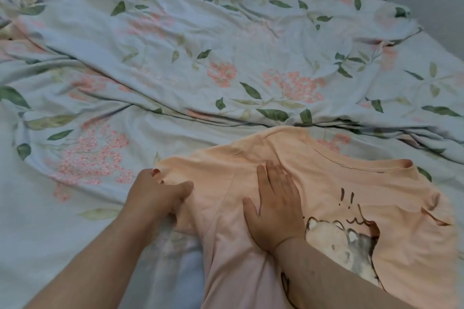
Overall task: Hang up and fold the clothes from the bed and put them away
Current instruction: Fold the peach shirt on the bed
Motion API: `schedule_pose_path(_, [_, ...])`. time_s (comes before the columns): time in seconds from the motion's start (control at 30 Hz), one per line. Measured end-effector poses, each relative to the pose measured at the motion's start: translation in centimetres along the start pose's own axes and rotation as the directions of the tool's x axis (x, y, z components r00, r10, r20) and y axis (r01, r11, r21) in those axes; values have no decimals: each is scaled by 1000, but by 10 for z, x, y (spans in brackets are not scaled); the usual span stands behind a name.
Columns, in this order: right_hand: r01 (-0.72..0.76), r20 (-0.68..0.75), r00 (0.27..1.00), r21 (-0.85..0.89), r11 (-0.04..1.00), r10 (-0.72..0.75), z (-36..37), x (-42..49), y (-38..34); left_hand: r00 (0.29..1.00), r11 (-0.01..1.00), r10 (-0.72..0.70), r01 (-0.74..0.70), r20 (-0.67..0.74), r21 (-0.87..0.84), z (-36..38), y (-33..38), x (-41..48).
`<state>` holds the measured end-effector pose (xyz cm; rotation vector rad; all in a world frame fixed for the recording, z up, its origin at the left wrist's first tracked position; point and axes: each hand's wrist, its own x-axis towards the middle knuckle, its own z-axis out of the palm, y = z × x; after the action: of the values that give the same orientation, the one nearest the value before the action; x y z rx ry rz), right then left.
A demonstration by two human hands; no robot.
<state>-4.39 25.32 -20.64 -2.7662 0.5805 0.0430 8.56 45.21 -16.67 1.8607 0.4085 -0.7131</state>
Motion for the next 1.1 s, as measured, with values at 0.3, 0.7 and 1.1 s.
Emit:
schedule_pose_path(0.3, [5, -22, 1000, 18, 1000, -5, 1, -1, 3, 981, 977, 54, -90, -184, -193, -22, 17, 2])
schedule_pose_path(0.7, [167, 65, 980, 237, 957, -187, -67, -65, 27, 995, 951, 22, -50, 95, 305, -14, 44, -21])
schedule_pose_path(1.1, [-185, 78, 982, 310, 932, 169, -113, -116, 122, 971, 995, -77, 61, 225, 78, 152, 106, -122])
